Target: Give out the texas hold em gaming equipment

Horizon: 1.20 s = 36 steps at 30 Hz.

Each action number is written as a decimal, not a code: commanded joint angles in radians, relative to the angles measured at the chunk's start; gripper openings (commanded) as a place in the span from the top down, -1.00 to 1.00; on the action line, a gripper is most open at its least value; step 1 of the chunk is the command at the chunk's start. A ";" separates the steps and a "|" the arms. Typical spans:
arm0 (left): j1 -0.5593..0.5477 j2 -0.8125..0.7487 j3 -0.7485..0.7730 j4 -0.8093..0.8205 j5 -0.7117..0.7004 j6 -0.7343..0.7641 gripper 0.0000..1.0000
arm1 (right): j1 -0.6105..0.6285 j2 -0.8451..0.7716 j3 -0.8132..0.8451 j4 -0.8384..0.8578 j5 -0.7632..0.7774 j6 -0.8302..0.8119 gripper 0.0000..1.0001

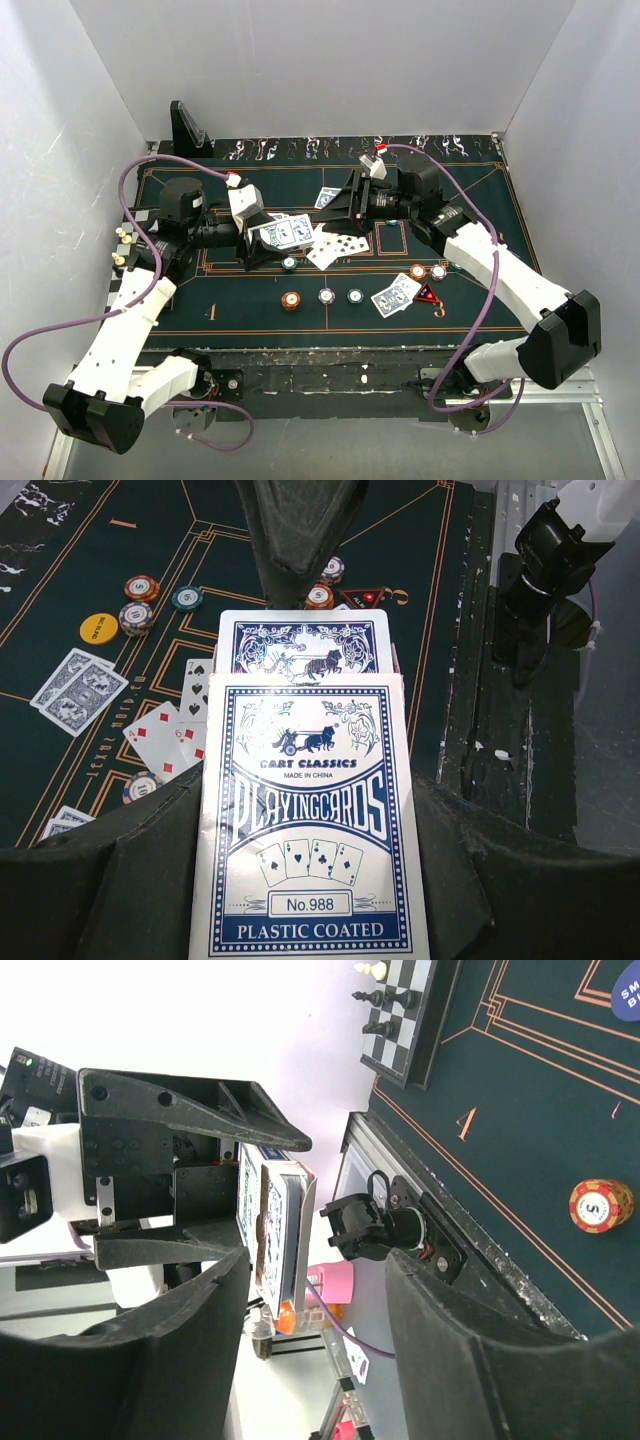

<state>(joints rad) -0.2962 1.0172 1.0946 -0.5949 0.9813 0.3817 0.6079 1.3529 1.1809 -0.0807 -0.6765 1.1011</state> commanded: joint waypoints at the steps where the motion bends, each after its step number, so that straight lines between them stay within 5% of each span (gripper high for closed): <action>1: 0.005 -0.028 0.034 0.032 0.025 0.000 0.74 | 0.000 -0.037 0.039 0.013 -0.001 -0.010 -0.33; 12: 0.006 -0.011 0.051 0.035 0.030 -0.003 0.73 | 0.066 0.054 0.086 0.015 -0.009 -0.006 -0.35; 23: 0.006 -0.008 0.062 0.047 0.033 -0.013 0.74 | 0.067 0.066 0.065 0.009 -0.005 0.006 0.13; 36: 0.006 -0.016 0.056 0.053 0.037 -0.018 0.74 | 0.047 -0.001 0.008 -0.021 0.028 -0.007 0.27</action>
<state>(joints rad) -0.2962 1.0248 1.1103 -0.5907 0.9833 0.3721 0.6682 1.3987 1.2106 -0.0837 -0.6666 1.1114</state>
